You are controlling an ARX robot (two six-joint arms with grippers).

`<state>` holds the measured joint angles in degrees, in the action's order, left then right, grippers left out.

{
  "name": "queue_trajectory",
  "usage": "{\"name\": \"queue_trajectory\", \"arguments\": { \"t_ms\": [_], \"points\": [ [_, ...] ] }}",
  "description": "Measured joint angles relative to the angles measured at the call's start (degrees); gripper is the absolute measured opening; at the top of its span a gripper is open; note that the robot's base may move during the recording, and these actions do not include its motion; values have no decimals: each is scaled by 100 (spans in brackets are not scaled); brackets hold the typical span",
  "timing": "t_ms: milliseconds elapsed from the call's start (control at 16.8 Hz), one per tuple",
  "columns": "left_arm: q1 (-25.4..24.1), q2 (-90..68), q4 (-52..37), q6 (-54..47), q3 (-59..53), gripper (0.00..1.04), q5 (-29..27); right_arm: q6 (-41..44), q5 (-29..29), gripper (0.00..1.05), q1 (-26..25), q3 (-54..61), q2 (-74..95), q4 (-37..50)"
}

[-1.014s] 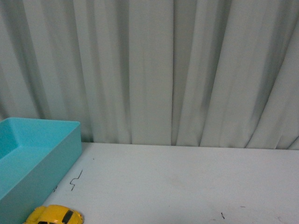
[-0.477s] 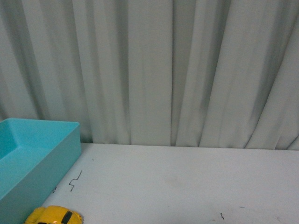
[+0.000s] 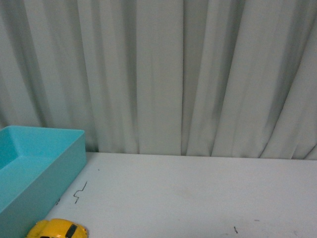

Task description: Wind up and store yellow beetle toy

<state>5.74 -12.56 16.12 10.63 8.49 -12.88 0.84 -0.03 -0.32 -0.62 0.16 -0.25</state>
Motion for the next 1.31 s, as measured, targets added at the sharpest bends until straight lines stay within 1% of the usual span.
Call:
{"name": "queue_trajectory", "arguments": {
  "t_ms": [60, 119, 239, 358, 477, 537, 656, 716, 776, 835, 955, 1014, 1074, 1193, 1313],
  "points": [
    [-37, -782, -354, 546, 310, 98, -354, -2, -2, 98, 2, 0, 0, 4],
    [-173, -1327, -911, 702, 485, 98, -385, -2, 9, 98, 0, 0, 0, 2],
    [-334, -2942, -2253, 507, 929, 98, -9, -2, 4, 98, 0, 0, 2, 2],
    [-407, -4577, -3147, 101, 1438, 98, 254, 0, 0, 98, 0, 0, 4, 0],
    [-299, -5764, -3576, -459, 2109, 98, 581, -2, 4, 98, 0, 0, 4, 2],
    [-197, -6347, -3657, -986, 2573, 98, 839, 0, 4, 98, 0, 0, 4, 0],
    [-44, -7305, -3425, -2343, 3366, 98, 1298, -2, 4, 98, 0, 0, 4, 0],
    [17, -7689, -3021, -3246, 3676, 98, 1550, -2, 4, 98, 0, 0, 4, 0],
    [17, -7914, -2420, -4144, 3923, 98, 1932, -2, 4, 98, 0, 0, 4, 0],
    [11, -8028, -1908, -4850, 4177, 98, 2170, -2, 4, 98, 0, 0, 4, 0],
    [13, -8190, -1027, -6122, 4800, 98, 2234, -2, 4, 98, 0, 0, 4, 0],
    [44, -8284, -638, -6592, 5021, 98, 2330, -2, 7, 98, 0, 0, 4, 0],
    [96, -8402, -232, -7082, 5158, 98, 2295, -2, 4, 98, 0, 0, 4, 0],
    [175, -8655, 365, -7982, 5257, 98, 1899, -2, 4, 98, 0, 0, 4, 0],
    [234, -8979, 538, -8776, 5283, 98, 1467, -2, 7, 98, 0, 0, 4, 0]
  ]
}}
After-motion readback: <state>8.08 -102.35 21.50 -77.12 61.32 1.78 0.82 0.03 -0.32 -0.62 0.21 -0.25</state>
